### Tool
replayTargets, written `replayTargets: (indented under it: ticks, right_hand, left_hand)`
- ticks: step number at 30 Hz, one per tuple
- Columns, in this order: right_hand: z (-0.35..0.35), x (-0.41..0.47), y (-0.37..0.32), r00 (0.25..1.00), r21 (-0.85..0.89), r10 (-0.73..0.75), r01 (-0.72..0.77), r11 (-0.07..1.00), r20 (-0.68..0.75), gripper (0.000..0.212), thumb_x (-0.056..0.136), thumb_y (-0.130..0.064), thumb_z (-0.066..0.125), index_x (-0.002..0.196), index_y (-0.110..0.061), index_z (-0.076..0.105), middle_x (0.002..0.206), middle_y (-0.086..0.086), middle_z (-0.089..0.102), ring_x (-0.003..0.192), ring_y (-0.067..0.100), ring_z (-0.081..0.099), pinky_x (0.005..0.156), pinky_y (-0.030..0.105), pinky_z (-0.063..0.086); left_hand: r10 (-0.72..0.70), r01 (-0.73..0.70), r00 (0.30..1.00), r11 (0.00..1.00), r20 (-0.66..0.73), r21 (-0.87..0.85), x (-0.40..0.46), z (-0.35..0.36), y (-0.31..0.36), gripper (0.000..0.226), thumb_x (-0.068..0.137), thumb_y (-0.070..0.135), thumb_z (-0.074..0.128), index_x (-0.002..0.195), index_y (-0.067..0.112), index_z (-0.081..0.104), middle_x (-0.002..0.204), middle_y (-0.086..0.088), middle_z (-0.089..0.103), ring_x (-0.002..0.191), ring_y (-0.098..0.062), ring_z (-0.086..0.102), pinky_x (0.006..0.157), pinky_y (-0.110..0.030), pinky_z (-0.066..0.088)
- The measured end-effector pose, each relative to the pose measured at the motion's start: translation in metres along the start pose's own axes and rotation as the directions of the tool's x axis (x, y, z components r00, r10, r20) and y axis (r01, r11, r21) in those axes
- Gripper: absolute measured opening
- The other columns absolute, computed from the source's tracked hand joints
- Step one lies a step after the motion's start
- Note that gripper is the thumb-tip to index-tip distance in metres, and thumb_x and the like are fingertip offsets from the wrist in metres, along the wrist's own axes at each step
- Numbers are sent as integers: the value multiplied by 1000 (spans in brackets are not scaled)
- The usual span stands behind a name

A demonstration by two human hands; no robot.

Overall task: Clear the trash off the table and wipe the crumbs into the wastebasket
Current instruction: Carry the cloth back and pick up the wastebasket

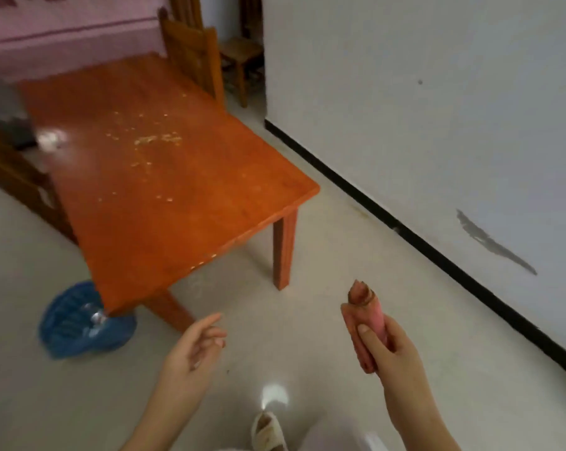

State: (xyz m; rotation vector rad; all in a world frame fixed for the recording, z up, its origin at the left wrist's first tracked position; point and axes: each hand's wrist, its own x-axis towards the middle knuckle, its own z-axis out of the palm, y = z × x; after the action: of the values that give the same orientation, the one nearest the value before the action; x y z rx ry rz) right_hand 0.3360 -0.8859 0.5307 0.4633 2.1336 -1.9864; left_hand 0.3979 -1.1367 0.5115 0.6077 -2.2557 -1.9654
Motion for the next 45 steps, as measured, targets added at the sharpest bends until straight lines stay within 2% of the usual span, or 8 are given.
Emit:
replayTargets:
  ticks: [6, 12, 17, 22, 31, 36, 40, 45]
  right_hand:
    - [148, 40, -34, 917, -170, -1, 75, 983, 399, 15, 86, -10, 60, 96, -19, 66, 77, -1, 68, 70, 12, 59, 60, 24, 42]
    - [293, 60, -38, 727, -282, 68, 177, 943, 683, 21, 84, -22, 64, 103, -30, 63, 99, -3, 68, 94, 15, 61, 80, 33, 50]
    - [388, 68, -53, 589, -271, 103, 205, 940, 802, 19, 86, -13, 60, 97, -28, 63, 95, 0, 69, 84, 14, 64, 69, 26, 50]
    - [472, 56, -56, 500, -285, 136, 234, 930, 855, 22, 87, -11, 60, 89, -32, 62, 86, -5, 70, 67, 1, 64, 57, 16, 50]
    - [613, 30, -22, 685, -282, 117, 134, 950, 719, 19, 87, -16, 60, 93, -34, 62, 90, -5, 68, 80, 8, 63, 66, 22, 48]
    - [677, 4, -5, 751, -357, 169, 95, 929, 639, 22, 86, -16, 61, 90, -38, 60, 84, -6, 68, 80, 13, 64, 69, 30, 54]
    - [717, 13, 25, 811, -434, 196, 78, 897, 551, 17, 87, -16, 60, 96, -30, 61, 82, -7, 65, 67, -3, 62, 57, 13, 50]
    - [770, 60, 122, 861, -532, 305, -47, 845, 408, 12, 87, -18, 59, 91, -30, 61, 78, 2, 62, 70, 20, 59, 67, 38, 52]
  left_hand:
    - [-99, 100, 897, 995, -431, -20, -18, -108, -22, 34, 55, 54, 53, 86, 68, 59, 86, 26, 71, 70, 7, 65, 67, -4, 47]
    - [-166, 150, 695, 985, -699, -86, -15, -176, -39, 35, 69, 39, 56, 85, 70, 56, 91, 24, 69, 71, 3, 67, 66, -6, 48]
    - [-192, 163, 594, 980, -781, -117, 10, -216, -36, 33, 63, 48, 51, 89, 68, 56, 94, 21, 69, 78, -4, 68, 70, -12, 50]
    - [-220, 203, 515, 970, -829, -132, 23, -269, -50, 66, 87, 1, 58, 86, 67, 58, 99, 18, 67, 78, -2, 68, 68, -4, 48]
    - [-284, 286, 691, 952, -665, -109, 95, -447, -106, 51, 81, 18, 58, 88, 69, 56, 95, 16, 69, 83, -9, 67, 70, -6, 49]
    - [-373, 403, 759, 913, -534, -65, 129, -539, -135, 63, 89, 4, 55, 88, 67, 56, 92, 6, 68, 85, -8, 66, 77, -11, 50]
    - [-513, 529, 734, 843, -446, -99, 169, -576, -180, 28, 91, 12, 53, 105, 36, 57, 93, -4, 67, 94, -25, 66, 92, -40, 51]
    - [-713, 716, 617, 684, -334, -137, 236, -592, -296, 29, 92, 15, 51, 120, 16, 57, 99, -10, 65, 96, -27, 65, 85, -33, 51]
